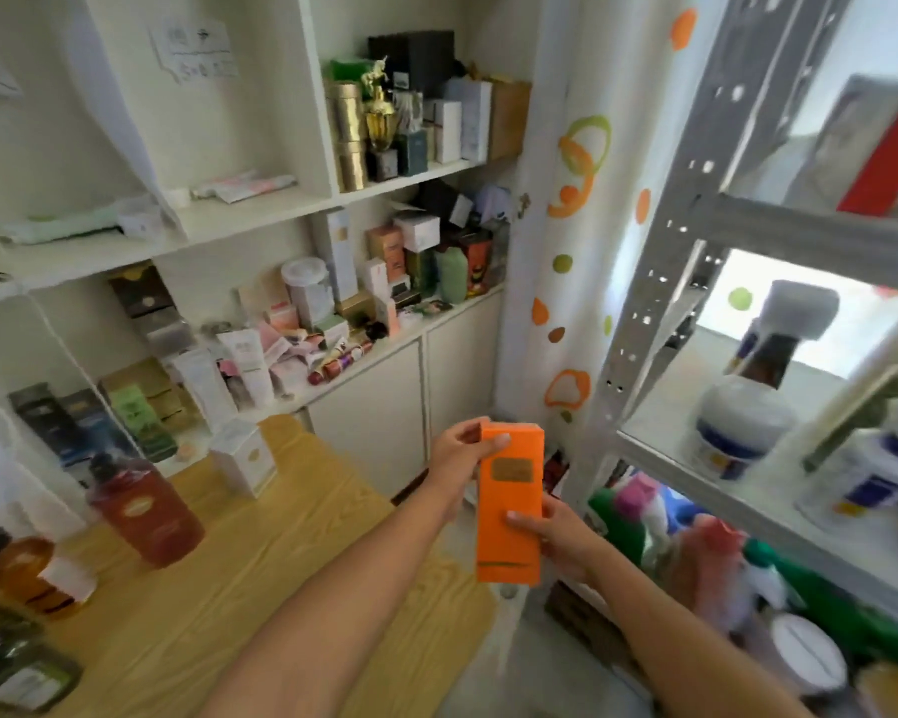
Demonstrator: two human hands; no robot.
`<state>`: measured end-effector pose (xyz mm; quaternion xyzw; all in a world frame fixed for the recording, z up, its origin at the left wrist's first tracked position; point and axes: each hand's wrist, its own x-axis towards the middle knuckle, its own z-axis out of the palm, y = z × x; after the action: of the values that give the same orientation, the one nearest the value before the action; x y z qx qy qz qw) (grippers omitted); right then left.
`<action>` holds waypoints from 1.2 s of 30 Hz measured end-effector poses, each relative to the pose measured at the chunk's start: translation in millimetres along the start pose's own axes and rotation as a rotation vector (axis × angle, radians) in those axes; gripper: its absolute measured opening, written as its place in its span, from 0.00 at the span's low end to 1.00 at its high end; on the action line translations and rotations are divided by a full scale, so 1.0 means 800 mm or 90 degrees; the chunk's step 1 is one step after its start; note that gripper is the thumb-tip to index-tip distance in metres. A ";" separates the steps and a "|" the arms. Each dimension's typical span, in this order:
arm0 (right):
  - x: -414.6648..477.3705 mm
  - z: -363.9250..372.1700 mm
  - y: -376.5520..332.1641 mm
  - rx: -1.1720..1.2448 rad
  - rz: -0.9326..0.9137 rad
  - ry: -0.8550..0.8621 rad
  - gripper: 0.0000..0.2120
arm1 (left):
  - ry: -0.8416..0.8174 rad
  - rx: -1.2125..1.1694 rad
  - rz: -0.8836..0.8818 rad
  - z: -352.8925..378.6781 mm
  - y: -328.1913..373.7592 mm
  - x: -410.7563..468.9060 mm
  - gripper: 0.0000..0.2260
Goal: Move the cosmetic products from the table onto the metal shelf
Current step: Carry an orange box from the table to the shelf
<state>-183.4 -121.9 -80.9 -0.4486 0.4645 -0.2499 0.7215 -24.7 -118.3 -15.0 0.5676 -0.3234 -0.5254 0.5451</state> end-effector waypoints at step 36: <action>-0.906 -0.553 0.256 0.216 -0.144 0.847 0.29 | -0.915 0.335 0.070 0.856 -0.282 -0.634 0.28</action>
<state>-912.2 354.6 -11.5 -0.1269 0.7127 -0.6146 0.3133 -842.3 212.1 -7.6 0.1808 -0.7407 -0.6429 0.0730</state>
